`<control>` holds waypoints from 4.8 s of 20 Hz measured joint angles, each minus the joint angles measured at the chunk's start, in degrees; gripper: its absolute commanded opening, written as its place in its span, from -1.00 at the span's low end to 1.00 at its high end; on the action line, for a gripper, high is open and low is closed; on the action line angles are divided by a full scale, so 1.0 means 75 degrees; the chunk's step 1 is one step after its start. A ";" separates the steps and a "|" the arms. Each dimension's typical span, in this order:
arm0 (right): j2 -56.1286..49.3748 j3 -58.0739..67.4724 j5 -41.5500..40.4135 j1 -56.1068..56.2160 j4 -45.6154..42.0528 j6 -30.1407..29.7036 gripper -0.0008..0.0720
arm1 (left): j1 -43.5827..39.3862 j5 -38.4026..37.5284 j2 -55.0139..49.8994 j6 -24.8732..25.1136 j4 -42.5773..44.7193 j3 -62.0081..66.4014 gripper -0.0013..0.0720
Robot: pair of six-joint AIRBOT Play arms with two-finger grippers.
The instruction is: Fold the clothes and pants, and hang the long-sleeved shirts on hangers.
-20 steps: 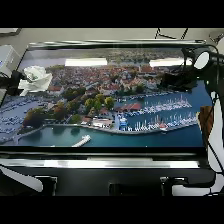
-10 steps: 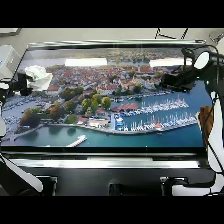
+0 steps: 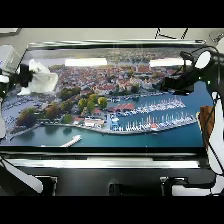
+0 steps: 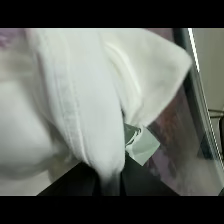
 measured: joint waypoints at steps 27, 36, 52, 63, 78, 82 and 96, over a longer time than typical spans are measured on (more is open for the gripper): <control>0.2570 -0.1084 0.0583 -0.0041 0.0289 -0.1253 0.93 | -0.7350 -0.1212 0.3835 -0.0909 0.1087 -0.4438 0.99; 0.2294 -0.4852 0.0662 0.0000 0.2532 -0.1553 0.94 | -0.4453 -0.3558 0.3818 0.0361 0.1107 -0.5126 0.97; 0.1950 -0.7906 -0.2337 0.2661 0.4004 -0.1320 0.26 | -0.5336 -0.1020 0.2722 0.1571 -0.1443 -0.6376 -0.90; 0.2894 -0.5132 -0.2457 0.0892 0.3413 -0.1664 -0.86 | -0.4447 -0.0857 0.5045 0.2783 -0.1180 -0.4972 -0.91; 0.6522 -0.0568 -0.3567 -0.1504 0.3654 -0.2363 -0.86 | -0.4185 -0.0221 1.0063 0.3223 -0.0915 -0.3246 -0.91; 0.5694 -0.0819 -0.1306 -0.1510 0.3590 -0.1786 -0.86 | -0.4185 0.0044 0.9570 0.3223 -0.0315 -0.4173 -0.90; 0.0527 -0.4039 -0.2731 0.0883 0.5042 -0.1207 0.86 | -0.3969 -0.0670 0.4398 0.1475 -0.0676 -0.6237 0.97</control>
